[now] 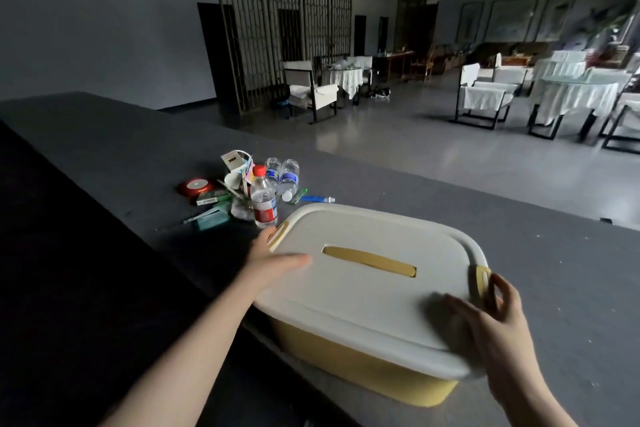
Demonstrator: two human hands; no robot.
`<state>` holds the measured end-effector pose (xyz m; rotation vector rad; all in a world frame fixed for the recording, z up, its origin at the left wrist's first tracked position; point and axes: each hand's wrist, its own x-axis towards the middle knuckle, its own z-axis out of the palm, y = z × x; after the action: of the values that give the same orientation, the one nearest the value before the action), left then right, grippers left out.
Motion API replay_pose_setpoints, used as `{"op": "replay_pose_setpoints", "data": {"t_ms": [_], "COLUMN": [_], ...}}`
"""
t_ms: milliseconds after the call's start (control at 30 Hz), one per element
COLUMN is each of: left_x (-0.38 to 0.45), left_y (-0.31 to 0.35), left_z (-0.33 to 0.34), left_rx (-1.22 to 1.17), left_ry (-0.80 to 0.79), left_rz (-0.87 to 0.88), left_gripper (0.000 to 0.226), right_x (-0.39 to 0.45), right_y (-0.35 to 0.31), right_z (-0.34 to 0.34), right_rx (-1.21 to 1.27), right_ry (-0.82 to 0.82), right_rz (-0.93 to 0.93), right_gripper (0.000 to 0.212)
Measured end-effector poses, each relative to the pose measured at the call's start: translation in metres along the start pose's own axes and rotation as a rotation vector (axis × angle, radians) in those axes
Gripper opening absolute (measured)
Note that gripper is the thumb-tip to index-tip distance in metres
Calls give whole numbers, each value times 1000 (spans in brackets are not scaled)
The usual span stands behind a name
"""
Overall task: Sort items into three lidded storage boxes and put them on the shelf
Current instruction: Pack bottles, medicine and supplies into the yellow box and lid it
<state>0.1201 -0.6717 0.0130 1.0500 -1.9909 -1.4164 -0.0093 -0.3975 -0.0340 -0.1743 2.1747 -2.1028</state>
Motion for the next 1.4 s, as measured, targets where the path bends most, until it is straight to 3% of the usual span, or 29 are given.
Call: {"op": "replay_pose_setpoints", "data": {"t_ms": [300,467,700,833,1100,1233,1400], "left_x": [116,178,234,249,266,266,266], "left_y": [3,12,21,25,26,23,23], "left_z": [16,24,53,71,81,81,81], "left_rx": [261,624,725,707,744,725,659], "left_ry": [-9,49,-309,-526,-539,-522,-503], "left_rz": [80,391,750,818,912,911,942], "left_gripper": [81,70,61,66,66,67,64], "right_x": [75,110,131,132,136,132,137], "right_y": [-4,-7,-24,-38,-51,-47,-49], "right_z": [67,100,126,134,150,148,126], "right_rx": [-143,-297,-694,-903,-1122,-1137,-867], "right_ry": [62,161,248,347,445,484,492], "right_rz": [-12,-12,116,171,228,188,218], "right_gripper": [59,49,46,31,27,26,24]}}
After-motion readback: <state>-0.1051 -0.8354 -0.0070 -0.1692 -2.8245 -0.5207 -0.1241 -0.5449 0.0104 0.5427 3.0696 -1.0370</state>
